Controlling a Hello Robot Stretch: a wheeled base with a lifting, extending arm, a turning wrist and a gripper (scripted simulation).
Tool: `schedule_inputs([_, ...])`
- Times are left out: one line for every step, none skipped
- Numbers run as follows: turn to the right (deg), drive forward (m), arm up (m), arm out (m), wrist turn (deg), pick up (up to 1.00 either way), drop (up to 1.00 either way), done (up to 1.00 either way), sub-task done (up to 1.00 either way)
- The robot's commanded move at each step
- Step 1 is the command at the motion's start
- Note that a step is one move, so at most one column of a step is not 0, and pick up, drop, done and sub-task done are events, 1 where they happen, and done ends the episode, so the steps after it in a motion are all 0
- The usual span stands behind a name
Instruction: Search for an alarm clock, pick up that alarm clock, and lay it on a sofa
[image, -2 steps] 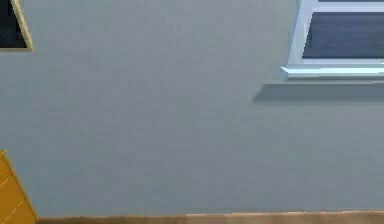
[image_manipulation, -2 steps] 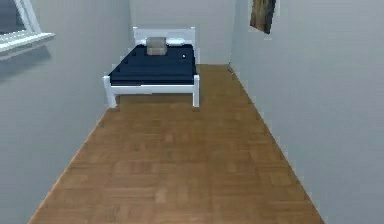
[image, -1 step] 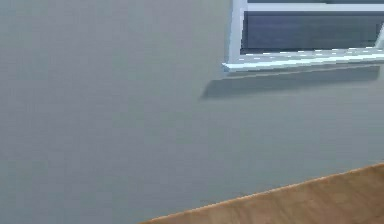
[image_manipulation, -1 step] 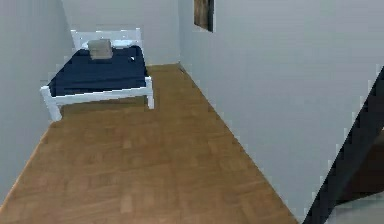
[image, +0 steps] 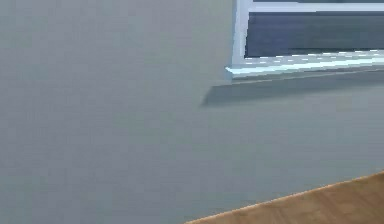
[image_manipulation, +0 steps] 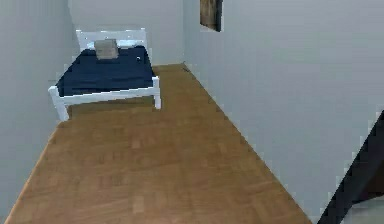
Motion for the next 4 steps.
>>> schedule_inputs([-45.0,0.00,0.00,0.00,0.0,0.00,0.00,0.00,0.00])
schedule_inputs([-39.0,0.00,0.00,0.00,0.0,0.00,0.00,0.00,0.00])
schedule_inputs([0.0,0.70,0.00,0.00,0.0,0.00,0.00,0.00,0.00])
schedule_inputs([-45.0,0.00,0.00,0.00,0.0,0.00,0.00,0.00,0.00])
